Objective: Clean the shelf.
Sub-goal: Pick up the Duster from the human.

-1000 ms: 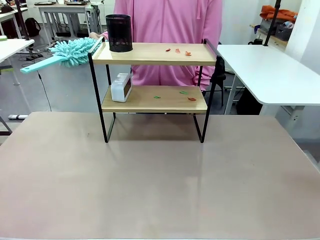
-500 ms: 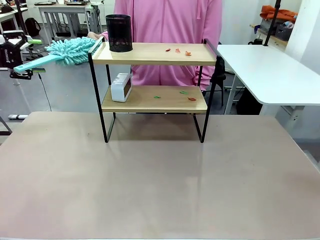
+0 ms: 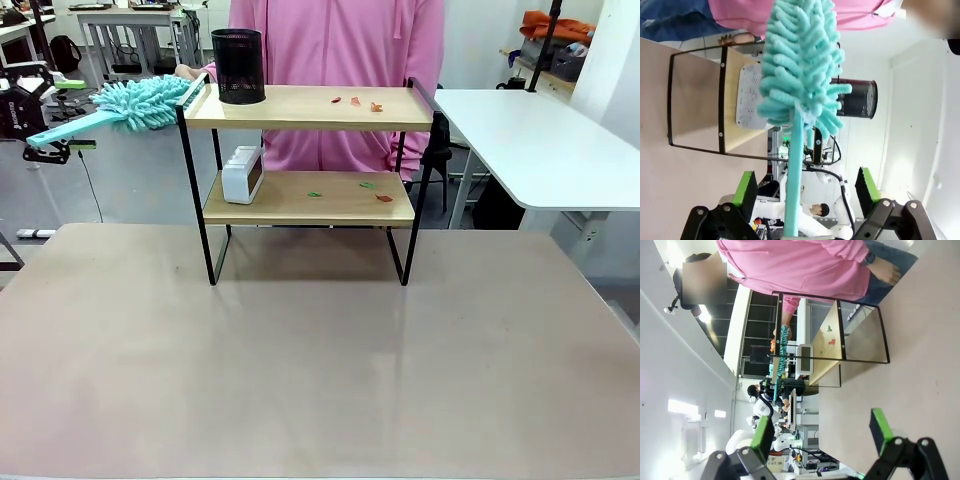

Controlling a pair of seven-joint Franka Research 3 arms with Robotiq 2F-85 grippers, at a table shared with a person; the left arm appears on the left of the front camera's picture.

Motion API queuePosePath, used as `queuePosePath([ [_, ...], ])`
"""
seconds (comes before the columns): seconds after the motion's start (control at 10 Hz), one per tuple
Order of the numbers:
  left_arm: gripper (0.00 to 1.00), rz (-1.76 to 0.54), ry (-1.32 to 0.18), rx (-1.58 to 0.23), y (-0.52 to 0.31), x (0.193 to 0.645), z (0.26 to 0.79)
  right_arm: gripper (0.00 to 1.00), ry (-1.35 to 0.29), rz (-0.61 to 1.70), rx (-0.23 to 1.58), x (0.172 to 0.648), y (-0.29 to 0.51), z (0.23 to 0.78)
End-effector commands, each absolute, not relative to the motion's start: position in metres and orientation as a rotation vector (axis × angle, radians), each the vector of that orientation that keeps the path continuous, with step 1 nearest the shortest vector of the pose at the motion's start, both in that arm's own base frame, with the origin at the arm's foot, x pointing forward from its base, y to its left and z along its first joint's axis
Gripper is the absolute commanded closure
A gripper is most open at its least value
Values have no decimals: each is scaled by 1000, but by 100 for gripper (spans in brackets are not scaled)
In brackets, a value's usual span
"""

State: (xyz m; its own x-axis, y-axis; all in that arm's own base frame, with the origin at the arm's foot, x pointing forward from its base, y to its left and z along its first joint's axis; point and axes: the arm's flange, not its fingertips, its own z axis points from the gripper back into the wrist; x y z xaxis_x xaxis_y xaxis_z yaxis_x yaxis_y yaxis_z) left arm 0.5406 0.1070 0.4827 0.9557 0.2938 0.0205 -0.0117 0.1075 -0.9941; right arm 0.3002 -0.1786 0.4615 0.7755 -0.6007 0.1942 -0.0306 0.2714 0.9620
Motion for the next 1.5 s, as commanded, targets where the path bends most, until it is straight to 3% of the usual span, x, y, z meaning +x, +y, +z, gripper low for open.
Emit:
queuePosePath([
  [0.0,0,149,-228,-1437,108,539,484,0,-637,-395,1261,304,-179,462],
  [0.3,0,131,-232,-1436,106,537,487,0,-637,-395,1261,304,-179,462],
  [0.4,58,113,-233,-1421,104,537,485,0,-637,-395,1261,304,-179,462],
  [0.5,58,115,-234,-1415,102,537,485,0,-637,-395,1261,304,-179,462],
  [0.6,100,110,-238,-1414,99,538,486,0,-637,-395,1261,304,-179,462],
  [0.7,63,110,-242,-1421,97,539,487,0,-637,-395,1261,304,-179,462],
  [0.8,100,113,-257,-1420,95,540,487,0,-637,-395,1261,304,-179,462],
  [1.4,100,144,-311,-1404,100,539,487,0,-637,-395,1261,304,-179,462],
])
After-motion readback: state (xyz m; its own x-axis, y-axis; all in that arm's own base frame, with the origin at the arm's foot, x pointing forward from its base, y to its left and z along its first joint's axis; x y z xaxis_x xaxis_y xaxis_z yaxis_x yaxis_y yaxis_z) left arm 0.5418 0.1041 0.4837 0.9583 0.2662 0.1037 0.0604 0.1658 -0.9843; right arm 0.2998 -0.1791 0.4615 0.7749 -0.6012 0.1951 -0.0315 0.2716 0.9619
